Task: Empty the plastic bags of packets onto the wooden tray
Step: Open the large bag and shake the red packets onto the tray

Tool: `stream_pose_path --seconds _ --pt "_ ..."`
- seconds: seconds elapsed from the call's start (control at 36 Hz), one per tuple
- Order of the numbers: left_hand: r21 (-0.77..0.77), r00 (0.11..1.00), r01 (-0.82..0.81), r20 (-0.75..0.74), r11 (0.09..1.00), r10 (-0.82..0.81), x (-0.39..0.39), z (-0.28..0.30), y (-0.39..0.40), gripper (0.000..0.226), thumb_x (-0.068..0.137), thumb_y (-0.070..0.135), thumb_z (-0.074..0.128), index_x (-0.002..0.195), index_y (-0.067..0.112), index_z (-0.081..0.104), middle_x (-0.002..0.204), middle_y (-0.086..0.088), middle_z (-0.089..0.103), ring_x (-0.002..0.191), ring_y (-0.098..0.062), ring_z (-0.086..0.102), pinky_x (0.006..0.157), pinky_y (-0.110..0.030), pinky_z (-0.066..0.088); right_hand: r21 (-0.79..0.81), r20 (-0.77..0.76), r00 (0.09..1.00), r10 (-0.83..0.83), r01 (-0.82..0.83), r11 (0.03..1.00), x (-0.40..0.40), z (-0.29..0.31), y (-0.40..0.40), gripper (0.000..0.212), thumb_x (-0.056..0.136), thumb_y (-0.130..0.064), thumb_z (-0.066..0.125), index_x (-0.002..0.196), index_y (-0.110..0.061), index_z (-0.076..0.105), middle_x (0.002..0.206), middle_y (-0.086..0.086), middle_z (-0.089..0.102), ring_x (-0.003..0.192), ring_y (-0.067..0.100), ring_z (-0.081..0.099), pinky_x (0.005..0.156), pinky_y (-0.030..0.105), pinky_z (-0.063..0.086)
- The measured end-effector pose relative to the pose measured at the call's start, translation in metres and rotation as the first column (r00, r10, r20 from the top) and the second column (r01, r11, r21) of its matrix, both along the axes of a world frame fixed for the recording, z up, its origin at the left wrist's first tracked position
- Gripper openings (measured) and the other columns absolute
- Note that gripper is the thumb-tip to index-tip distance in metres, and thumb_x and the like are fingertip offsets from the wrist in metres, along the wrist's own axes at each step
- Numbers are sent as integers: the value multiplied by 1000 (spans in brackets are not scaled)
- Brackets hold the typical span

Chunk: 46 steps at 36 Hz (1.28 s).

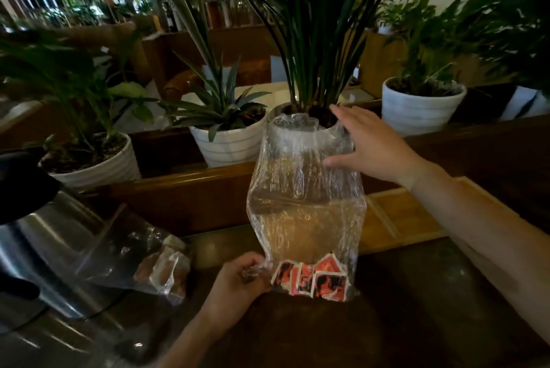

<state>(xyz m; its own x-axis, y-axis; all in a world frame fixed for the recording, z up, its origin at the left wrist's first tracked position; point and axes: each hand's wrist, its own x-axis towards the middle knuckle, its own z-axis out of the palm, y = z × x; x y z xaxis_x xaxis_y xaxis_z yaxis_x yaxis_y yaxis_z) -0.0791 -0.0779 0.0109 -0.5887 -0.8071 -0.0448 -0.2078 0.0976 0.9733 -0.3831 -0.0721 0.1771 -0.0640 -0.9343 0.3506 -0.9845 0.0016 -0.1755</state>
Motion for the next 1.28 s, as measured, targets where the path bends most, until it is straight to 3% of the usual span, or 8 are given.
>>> stream_pose_path --seconds 0.17,0.25,0.39,0.47,0.64,0.81,1.11,1.28 --pt "-107 998 48 36 993 -45 6 4 2 11 82 23 69 90 30 69 95 0 70 82 -17 66 71 -34 52 200 -143 989 23 6 980 4 23 -29 117 64 -77 63 154 -27 5 158 7 26 143 31 23 112 61 18" --pt "-151 999 49 27 987 -45 9 6 3 17 85 18 69 87 35 69 95 1 69 82 -17 65 70 -29 51 217 -81 992 91 -72 974 9 35 -36 117 61 -71 70 153 -26 13 153 6 37 136 29 37 107 44 34" --pt "-138 999 33 8 990 -33 13 7 2 11 84 25 69 92 32 69 101 -5 69 88 -24 68 73 -37 57 94 101 984 148 -157 983 12 43 -34 57 67 -44 82 117 -25 62 93 -10 65 87 13 62 64 18 41" --pt "44 995 -42 -93 998 46 14 6 2 25 77 22 76 97 34 69 105 -1 74 94 -22 72 74 -31 59 -29 126 975 186 -184 983 11 43 -27 20 70 -35 83 80 -25 67 76 -13 65 77 8 64 58 17 39" --pt "521 902 -123 -296 845 314 15 -4 1 56 68 0 80 119 21 65 110 -19 73 100 -37 71 76 -38 60 -229 67 990 121 -102 968 10 43 -12 8 79 -31 76 82 -24 72 79 -6 69 77 11 64 69 28 50" --pt "667 895 -188 -185 720 405 7 -11 11 16 73 16 75 87 11 78 91 -13 74 83 -22 72 75 -37 56 -334 24 998 58 -47 941 5 46 -5 11 87 -28 68 88 -19 75 88 3 70 83 20 63 74 38 52" --pt "401 812 -505 -80 765 578 -1 -3 8 10 95 37 60 102 32 65 82 10 77 75 -13 74 52 -29 57 -189 404 912 77 0 982 -18 42 6 8 92 -19 62 85 -18 65 73 -7 72 65 0 66 68 21 53" --pt "566 766 -419 -199 710 611 9 11 7 18 93 22 60 103 9 69 80 -6 77 71 -17 73 61 -28 61 -142 667 739 99 -5 990 -34 23 9 9 88 -7 66 80 -9 69 70 8 72 55 7 67 55 14 52"
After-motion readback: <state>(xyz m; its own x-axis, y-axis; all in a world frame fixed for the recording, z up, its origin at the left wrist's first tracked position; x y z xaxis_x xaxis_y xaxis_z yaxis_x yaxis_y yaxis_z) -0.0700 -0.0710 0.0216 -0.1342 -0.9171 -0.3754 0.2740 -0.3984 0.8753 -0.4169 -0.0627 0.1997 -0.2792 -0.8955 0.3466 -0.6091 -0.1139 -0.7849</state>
